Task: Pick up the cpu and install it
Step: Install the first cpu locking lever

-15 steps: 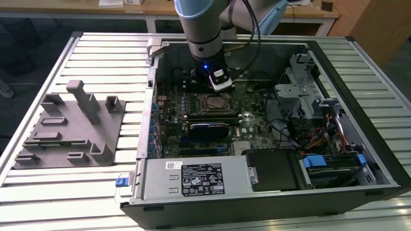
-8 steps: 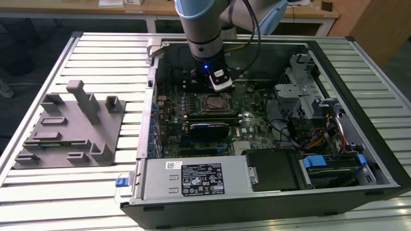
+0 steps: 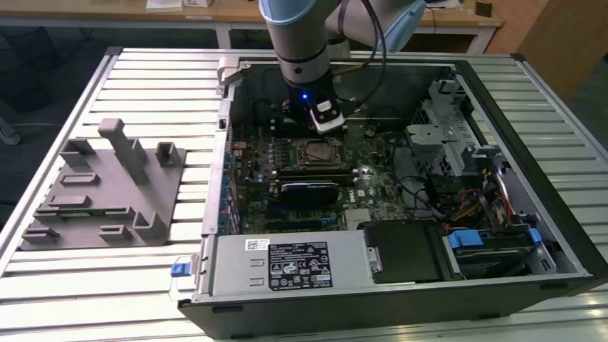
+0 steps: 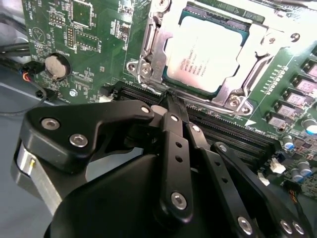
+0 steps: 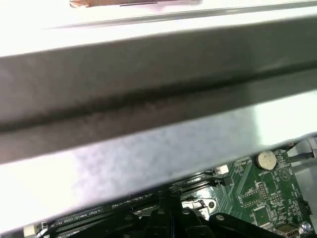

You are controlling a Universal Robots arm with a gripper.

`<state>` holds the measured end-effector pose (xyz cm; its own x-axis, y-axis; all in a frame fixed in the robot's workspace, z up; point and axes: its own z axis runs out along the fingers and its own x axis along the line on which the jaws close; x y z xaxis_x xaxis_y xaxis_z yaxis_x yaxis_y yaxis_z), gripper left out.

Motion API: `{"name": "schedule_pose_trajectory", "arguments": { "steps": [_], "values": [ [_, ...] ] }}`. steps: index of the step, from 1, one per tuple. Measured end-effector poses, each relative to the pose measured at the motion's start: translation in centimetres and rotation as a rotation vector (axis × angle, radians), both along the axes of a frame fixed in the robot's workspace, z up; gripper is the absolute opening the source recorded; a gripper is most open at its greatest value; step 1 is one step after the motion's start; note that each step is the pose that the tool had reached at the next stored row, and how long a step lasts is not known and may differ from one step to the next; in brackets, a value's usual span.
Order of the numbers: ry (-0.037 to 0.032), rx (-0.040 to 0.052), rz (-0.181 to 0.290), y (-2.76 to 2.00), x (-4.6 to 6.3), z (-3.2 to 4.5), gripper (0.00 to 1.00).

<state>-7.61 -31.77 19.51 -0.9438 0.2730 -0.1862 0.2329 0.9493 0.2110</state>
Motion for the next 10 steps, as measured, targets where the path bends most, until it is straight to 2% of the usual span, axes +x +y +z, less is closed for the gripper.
{"name": "schedule_pose_trajectory", "arguments": {
  "steps": [10],
  "values": [
    [0.0000,0.0000,0.000,0.00,0.0,1.75,0.11]
  ]
}}
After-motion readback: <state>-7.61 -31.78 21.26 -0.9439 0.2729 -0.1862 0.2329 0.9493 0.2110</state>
